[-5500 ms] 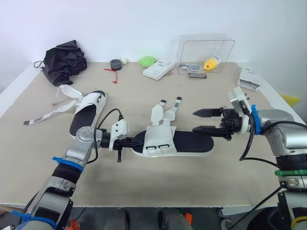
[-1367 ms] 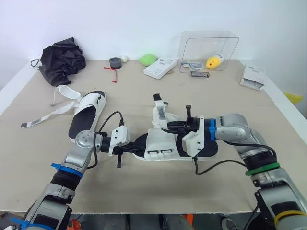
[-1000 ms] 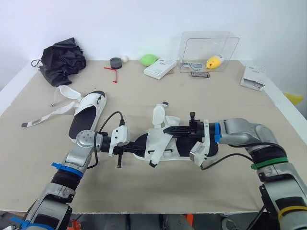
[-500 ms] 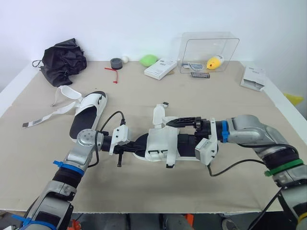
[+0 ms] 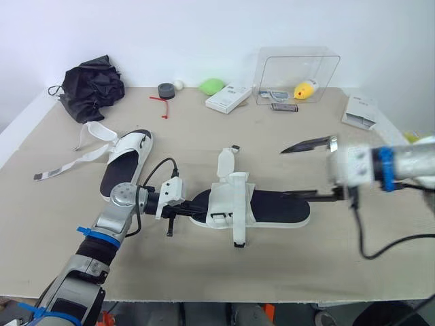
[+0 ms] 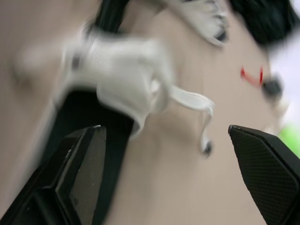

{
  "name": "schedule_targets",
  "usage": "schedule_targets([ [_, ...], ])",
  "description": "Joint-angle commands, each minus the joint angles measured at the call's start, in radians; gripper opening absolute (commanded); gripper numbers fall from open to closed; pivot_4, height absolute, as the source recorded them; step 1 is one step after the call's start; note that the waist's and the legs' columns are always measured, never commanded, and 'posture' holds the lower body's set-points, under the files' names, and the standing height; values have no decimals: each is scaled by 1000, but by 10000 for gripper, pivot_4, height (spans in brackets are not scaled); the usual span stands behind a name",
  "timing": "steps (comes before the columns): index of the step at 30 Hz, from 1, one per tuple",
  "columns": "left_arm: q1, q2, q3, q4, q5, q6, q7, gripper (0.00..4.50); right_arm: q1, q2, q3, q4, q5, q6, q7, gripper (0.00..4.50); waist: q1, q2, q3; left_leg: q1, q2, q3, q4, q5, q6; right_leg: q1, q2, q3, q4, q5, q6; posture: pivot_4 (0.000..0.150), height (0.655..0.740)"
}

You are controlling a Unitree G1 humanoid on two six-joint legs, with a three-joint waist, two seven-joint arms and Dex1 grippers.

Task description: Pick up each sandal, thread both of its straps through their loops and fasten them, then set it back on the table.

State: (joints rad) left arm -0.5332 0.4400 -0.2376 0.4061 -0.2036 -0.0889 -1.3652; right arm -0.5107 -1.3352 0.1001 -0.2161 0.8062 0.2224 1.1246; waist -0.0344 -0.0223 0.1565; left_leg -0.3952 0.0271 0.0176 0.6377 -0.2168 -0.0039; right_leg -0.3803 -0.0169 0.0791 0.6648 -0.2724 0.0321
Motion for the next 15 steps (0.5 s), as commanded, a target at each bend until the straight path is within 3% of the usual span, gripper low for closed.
schedule_targets([
  [1,46,-1,-82,65,70,19,-29,0,95,-36,-181,-109,436,379,-18,44776,5,-1,-1,0,0,0,0,0,0,1,0,-1,0,0,-1,1500,7400],
  [5,44,-2,-82,70,69,15,-31,0,345,-17,-282,-295,686,588,-179,44776,12,-4,-3,2,0,-4,0,0,0,4,-1,-6,0,-3,-2,1500,7400],
  [10,48,2,-80,70,72,11,-33,0,516,93,-259,-467,864,614,-482,44776,12,-3,-5,0,0,-7,-1,-1,0,4,5,-6,0,-10,8,1500,7400],
  [15,48,4,-83,70,73,11,-38,0,539,276,-143,-432,770,609,-776,44776,11,-12,-10,0,0,-6,0,-1,-1,4,7,-4,-1,-9,10,1500,7400],
])
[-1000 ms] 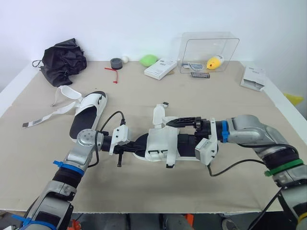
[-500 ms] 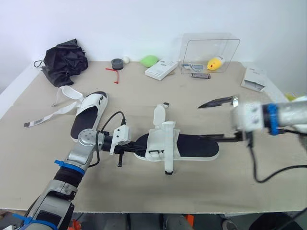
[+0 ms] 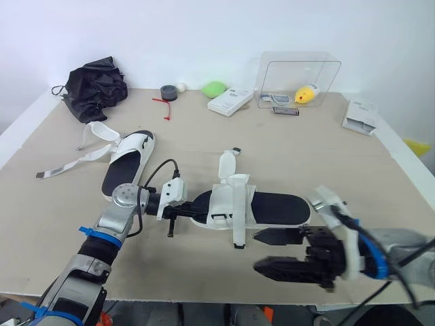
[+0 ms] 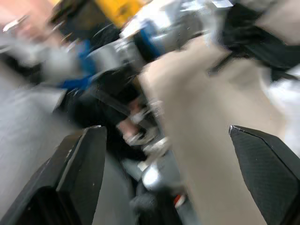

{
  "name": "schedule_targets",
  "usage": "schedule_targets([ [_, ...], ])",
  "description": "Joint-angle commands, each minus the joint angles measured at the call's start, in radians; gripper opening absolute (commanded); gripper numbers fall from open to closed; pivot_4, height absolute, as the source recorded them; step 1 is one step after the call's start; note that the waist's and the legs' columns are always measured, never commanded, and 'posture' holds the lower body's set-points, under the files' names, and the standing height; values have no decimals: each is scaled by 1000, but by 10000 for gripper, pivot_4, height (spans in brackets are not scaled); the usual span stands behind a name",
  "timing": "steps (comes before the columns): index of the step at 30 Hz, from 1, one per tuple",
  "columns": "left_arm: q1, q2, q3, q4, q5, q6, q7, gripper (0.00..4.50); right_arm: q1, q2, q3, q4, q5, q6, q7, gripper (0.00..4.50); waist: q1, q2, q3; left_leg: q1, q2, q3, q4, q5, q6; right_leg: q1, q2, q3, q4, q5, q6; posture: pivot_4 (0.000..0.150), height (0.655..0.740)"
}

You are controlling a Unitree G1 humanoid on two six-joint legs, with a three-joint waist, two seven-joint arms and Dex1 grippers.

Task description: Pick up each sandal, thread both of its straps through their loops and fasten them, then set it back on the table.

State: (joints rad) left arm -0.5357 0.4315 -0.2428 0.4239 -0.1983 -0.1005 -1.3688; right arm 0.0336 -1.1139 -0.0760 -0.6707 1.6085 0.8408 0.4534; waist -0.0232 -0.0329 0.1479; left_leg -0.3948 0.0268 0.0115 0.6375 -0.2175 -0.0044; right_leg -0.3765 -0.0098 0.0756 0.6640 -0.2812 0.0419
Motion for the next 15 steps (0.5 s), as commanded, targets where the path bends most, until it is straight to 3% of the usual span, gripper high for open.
schedule_targets([
  [1,50,12,-80,53,68,23,-38,0,-11,84,48,38,-65,-4,-133,44776,0,-2,-1,0,0,0,0,0,0,0,0,0,0,0,0,1500,7400],
  [5,43,8,-85,58,69,25,-43,0,-62,175,96,124,-150,36,-208,44776,0,-1,-1,0,0,0,0,0,0,-1,0,0,0,0,0,1500,7400],
  [15,43,9,-79,52,64,41,-44,0,-104,257,122,142,-167,134,-183,44776,0,0,-2,-2,0,-3,-1,-1,2,-1,1,-2,0,-1,-2,1500,7400],
])
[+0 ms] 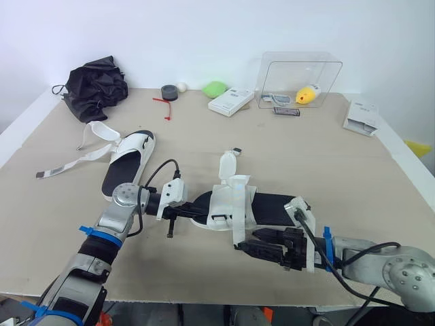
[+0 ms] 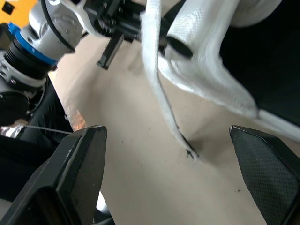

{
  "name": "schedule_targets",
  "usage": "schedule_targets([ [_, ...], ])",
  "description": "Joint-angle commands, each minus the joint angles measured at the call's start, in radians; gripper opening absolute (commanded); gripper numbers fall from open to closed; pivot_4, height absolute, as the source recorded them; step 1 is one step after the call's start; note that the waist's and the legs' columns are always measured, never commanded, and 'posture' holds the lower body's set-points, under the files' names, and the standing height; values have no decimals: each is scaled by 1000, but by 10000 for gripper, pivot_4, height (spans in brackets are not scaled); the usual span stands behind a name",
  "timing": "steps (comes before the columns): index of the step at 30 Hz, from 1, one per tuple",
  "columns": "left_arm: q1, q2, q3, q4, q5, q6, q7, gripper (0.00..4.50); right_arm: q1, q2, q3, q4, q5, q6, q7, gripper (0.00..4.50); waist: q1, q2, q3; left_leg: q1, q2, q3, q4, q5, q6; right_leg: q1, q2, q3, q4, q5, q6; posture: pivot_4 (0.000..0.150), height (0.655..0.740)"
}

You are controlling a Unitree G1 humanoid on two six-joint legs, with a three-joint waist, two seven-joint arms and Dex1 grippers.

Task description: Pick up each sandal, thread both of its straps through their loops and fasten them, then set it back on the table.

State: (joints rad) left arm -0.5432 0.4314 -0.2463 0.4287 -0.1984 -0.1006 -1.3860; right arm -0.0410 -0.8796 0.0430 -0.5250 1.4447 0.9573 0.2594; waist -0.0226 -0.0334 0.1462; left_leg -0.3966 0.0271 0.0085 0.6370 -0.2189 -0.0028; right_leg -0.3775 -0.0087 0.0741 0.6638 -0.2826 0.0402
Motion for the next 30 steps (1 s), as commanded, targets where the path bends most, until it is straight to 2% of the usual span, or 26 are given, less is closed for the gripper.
schedule_targets([
  [1,51,9,-75,47,64,41,-26,0,-42,37,13,4,-18,26,10,44776,0,0,0,0,0,0,0,0,0,0,0,0,0,0,0,1500,7400],
  [10,54,8,-71,41,61,45,-20,0,-97,119,21,55,-79,86,14,44776,0,0,0,-1,0,0,0,0,0,-1,0,0,0,0,0,1500,7400],
  [13,55,9,-71,42,62,44,-20,0,-93,129,13,53,-93,99,15,36426,0,0,0,-1,0,-1,0,0,0,-1,0,-1,0,0,0,1500,7400],
  [16,52,7,-72,44,62,45,-19,0,-95,135,6,54,-106,105,20,23106,0,0,0,-1,0,-1,0,0,0,-1,0,-1,0,0,0,1500,7400],
  [17,52,6,-71,45,62,44,-19,0,-96,138,4,54,-107,107,22,19953,0,0,0,-1,0,-1,0,0,0,-1,0,-1,0,0,0,1500,7400],
  [19,50,5,-71,49,63,42,-18,0,-100,139,1,51,-110,114,32,9064,0,0,0,-1,0,-1,0,0,0,-1,0,-1,0,0,0,1500,7400],
  [21,49,3,-71,50,63,42,-17,0,-99,138,-5,49,-104,122,44,428,0,0,0,-1,0,-1,0,0,0,-1,0,-1,0,0,0,1500,7400],
  [28,52,3,-70,49,62,41,-16,0,-105,123,-35,47,-51,165,84,428,0,0,0,-1,0,-1,0,0,0,-1,0,-1,0,0,0,1500,7400],
  [30,54,4,-70,49,63,40,-15,0,-139,106,-65,45,49,184,91,428,0,0,0,-1,0,-1,0,0,0,-1,0,-1,0,0,0,1500,7400],
])
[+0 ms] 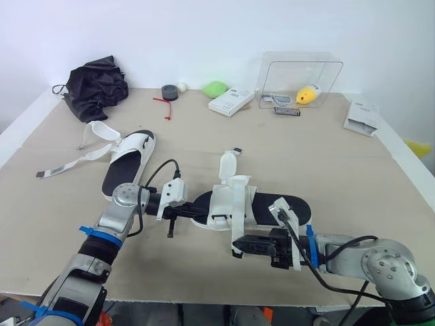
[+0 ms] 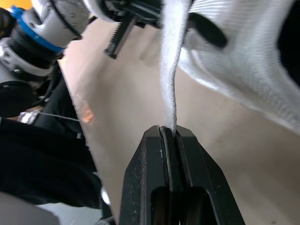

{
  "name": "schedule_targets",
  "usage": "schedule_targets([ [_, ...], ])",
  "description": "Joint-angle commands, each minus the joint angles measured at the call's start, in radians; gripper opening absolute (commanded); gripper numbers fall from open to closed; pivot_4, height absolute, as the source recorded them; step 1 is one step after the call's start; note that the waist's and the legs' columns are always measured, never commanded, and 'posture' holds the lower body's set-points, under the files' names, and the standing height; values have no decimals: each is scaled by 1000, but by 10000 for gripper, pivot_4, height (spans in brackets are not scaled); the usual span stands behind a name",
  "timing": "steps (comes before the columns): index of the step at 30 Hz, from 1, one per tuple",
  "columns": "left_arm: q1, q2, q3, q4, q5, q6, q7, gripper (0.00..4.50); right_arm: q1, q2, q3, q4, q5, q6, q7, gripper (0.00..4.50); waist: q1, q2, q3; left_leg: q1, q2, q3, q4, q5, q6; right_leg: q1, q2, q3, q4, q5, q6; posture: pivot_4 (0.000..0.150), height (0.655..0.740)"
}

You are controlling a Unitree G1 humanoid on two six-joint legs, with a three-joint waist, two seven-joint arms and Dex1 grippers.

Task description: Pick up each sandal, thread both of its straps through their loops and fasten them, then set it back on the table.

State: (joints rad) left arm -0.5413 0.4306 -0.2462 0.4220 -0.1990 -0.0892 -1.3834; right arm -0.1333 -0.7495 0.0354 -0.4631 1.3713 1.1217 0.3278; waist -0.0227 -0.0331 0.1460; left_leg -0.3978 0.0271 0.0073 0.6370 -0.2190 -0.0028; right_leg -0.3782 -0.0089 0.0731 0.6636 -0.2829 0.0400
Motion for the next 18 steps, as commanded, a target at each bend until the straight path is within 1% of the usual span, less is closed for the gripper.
schedule_targets([
  [1,52,5,-70,56,63,28,-18,0,-66,-32,-70,-18,167,22,21,428,0,0,0,0,0,0,0,0,0,0,0,0,0,0,0,1500,7400],
  [3,51,4,-70,59,64,27,-18,0,-137,-61,-89,5,275,23,-9,428,0,0,0,0,0,0,0,0,0,0,0,0,0,0,0,1500,7400],
  [5,50,5,-70,60,65,25,-19,0,-230,-90,-78,73,355,32,-72,428,-1,0,0,0,0,0,0,0,0,0,0,0,0,0,0,1500,7400],
  [7,49,4,-71,63,66,24,-20,0,-349,-103,-48,217,387,49,-180,428,-1,0,0,0,0,0,0,0,0,-1,0,0,0,1,0,1500,7400],
  [8,48,4,-70,64,67,23,-20,0,-383,-107,-37,261,400,54,-216,428,-1,0,0,0,0,1,0,0,0,-1,0,0,0,1,-1,1500,7400],
  [10,46,2,-71,67,68,20,-22,0,-463,-96,-19,382,385,73,-292,428,-1,0,0,-2,0,1,0,0,0,-2,-1,0,0,1,-2,1500,7400],
  [12,45,1,-71,70,70,17,-23,0,-536,-81,-1,488,351,113,-322,428,0,1,0,-4,0,0,0,0,0,-4,-1,0,0,4,-7,1500,7400],
  [15,44,-2,-70,73,72,14,-23,0,-587,-56,14,568,312,171,-333,428,2,2,-1,-9,-1,-1,0,-1,2,-7,-1,0,0,4,-7,1500,7400],
  [18,48,-3,-68,70,73,14,-20,0,-591,-32,16,590,313,227,-355,428,2,2,-1,-9,-1,0,0,-2,3,-8,-1,-1,0,4,-7,1500,7400],
])
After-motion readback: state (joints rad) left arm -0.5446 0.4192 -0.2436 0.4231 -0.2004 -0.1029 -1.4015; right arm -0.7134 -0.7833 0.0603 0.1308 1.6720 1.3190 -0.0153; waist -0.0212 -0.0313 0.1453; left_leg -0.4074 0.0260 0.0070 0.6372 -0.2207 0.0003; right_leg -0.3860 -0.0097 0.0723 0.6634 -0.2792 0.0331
